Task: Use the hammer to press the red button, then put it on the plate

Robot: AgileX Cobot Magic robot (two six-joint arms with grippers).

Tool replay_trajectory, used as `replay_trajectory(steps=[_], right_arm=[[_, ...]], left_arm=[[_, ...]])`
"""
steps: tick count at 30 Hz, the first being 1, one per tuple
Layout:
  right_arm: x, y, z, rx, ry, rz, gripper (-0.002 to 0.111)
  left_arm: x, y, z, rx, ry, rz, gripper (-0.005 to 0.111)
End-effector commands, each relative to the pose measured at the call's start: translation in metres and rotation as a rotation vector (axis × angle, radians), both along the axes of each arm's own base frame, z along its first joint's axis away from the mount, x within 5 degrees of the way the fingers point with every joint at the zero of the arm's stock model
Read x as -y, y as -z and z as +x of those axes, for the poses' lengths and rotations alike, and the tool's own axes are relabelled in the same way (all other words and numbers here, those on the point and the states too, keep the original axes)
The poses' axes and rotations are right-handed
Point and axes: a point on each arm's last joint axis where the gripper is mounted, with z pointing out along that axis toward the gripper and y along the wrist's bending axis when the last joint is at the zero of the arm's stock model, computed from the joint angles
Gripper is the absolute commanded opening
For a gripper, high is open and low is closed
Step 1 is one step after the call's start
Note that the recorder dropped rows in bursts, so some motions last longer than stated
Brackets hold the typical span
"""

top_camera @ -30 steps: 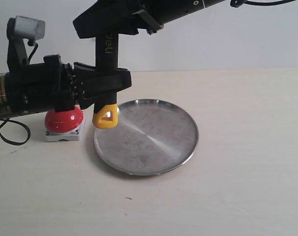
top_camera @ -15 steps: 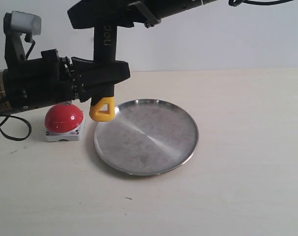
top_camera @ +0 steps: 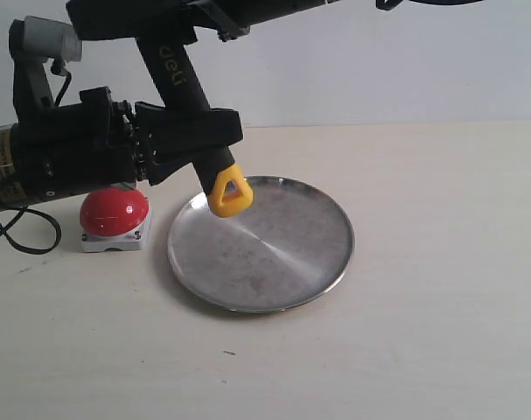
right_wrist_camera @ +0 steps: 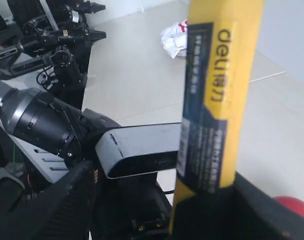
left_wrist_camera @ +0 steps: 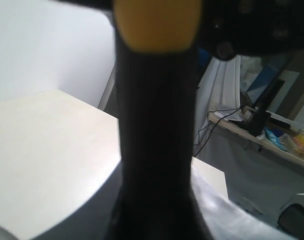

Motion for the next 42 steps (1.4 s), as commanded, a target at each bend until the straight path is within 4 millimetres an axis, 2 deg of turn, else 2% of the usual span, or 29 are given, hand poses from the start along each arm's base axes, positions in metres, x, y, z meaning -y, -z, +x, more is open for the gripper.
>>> replay_trajectory(steps=[1, 11, 24, 32, 39, 42], right_arm=[[0.003, -0.002, -0.010, 0.034, -0.054, -0.074, 0.062], [0.006, 0.006, -0.010, 0.040, -0.062, -0.169, 0.062], [-0.001, 0.013, -0.003, -0.025, -0.050, -0.106, 0.060], [-0.004, 0.019, 0.001, -0.042, -0.060, -0.094, 0.045], [-0.004, 0.017, 0.001, -0.065, -0.049, -0.078, 0.000], [-0.004, 0.017, 0.001, -0.076, -0.040, -0.077, 0.000]], left_arm=[[-0.003, -0.007, 0.005, -0.042, -0.062, -0.050, 0.000], [-0.005, -0.020, -0.004, 0.001, -0.037, -0.047, 0.000], [0.001, -0.021, -0.013, 0.011, 0.024, -0.017, 0.000], [0.006, -0.021, -0.016, 0.013, 0.045, -0.015, 0.000], [0.006, -0.021, -0.016, 0.010, 0.042, -0.019, 0.000], [0.006, -0.022, -0.016, 0.009, 0.040, -0.022, 0.000]])
